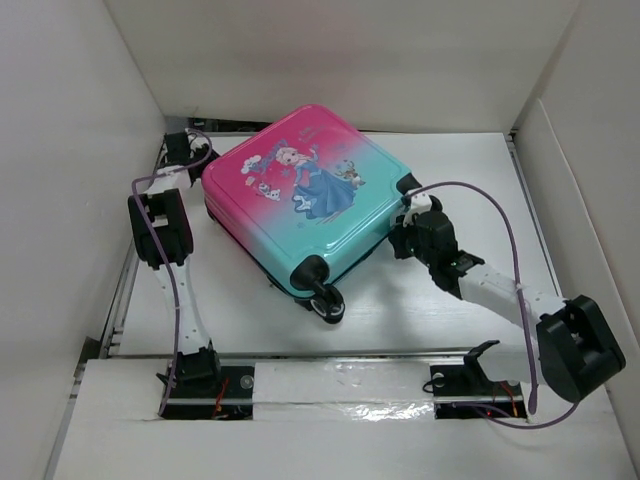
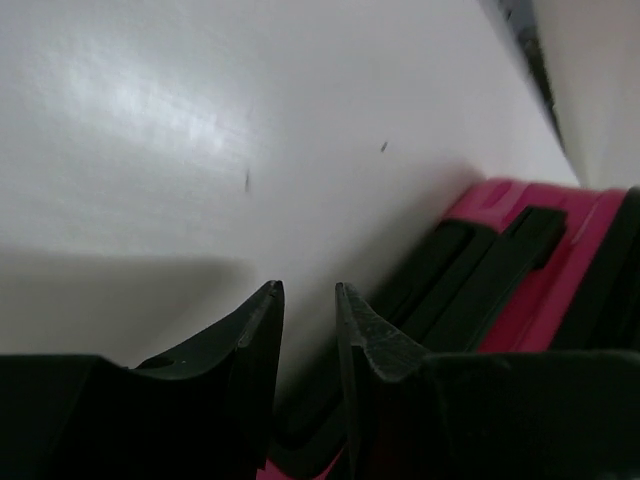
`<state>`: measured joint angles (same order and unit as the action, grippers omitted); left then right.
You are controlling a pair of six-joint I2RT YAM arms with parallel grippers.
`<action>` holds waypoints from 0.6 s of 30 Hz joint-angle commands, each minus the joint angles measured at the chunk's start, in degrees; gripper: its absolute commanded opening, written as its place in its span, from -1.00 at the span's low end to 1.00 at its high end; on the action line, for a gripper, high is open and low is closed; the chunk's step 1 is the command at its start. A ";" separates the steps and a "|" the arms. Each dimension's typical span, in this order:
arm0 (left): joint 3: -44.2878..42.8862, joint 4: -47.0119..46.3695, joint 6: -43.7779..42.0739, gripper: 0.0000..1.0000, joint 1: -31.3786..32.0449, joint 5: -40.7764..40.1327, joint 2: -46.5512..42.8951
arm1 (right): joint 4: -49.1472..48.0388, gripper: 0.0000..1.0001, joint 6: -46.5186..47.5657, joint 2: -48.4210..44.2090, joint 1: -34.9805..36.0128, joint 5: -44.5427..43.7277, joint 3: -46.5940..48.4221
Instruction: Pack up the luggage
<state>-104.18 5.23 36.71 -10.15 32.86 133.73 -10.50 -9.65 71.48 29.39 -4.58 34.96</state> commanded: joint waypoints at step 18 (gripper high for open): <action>75.78 -46.03 12.78 -0.61 8.21 -5.26 -44.50 | 14.70 -1.00 6.57 40.81 -5.04 22.33 60.10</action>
<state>-32.49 -41.54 51.92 -11.07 16.95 94.85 7.90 -3.90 109.91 20.16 1.28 82.74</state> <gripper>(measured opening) 0.195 0.009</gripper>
